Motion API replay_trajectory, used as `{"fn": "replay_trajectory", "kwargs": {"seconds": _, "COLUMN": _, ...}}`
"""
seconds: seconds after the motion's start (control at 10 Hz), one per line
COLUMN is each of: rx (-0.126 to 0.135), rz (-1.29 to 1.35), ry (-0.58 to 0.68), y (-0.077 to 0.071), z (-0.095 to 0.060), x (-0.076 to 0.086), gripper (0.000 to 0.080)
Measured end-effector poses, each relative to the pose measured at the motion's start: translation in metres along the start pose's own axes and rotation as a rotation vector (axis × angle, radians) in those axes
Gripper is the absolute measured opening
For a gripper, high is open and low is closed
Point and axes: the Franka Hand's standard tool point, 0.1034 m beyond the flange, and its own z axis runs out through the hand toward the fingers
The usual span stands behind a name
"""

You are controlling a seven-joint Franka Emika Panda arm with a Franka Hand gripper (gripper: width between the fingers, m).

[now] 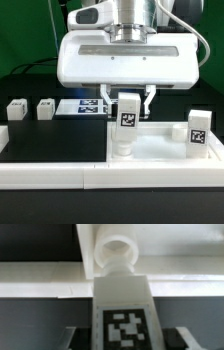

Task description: Assemble square table

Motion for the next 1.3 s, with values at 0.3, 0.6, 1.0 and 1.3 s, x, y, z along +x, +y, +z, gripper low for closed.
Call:
{"fn": "replay_trajectory", "kwargs": {"seconds": 0.3, "rx": -0.005, "rz": -0.006, "ry": 0.024, "y": -0.001, "z": 0.001, "x": 0.001, "gripper": 0.0288}}
{"fn": "replay_trajectory", "kwargs": {"seconds": 0.6, "rx": 0.002, "rz": 0.023, "ry": -0.007, "y": -0.013, "z": -0.002, "x": -0.001, "gripper": 0.0288}}
{"fn": "replay_trajectory", "kwargs": {"seconds": 1.0, "rx": 0.010, "rz": -0.026, "ry": -0.057, "y": 0.011, "z": -0.013, "x": 0.004, "gripper": 0.0288}}
{"fn": "replay_trajectory", "kwargs": {"seconds": 1.3, "rx": 0.021, "rz": -0.009, "ry": -0.051, "y": 0.028, "z": -0.017, "x": 0.008, "gripper": 0.0288}}
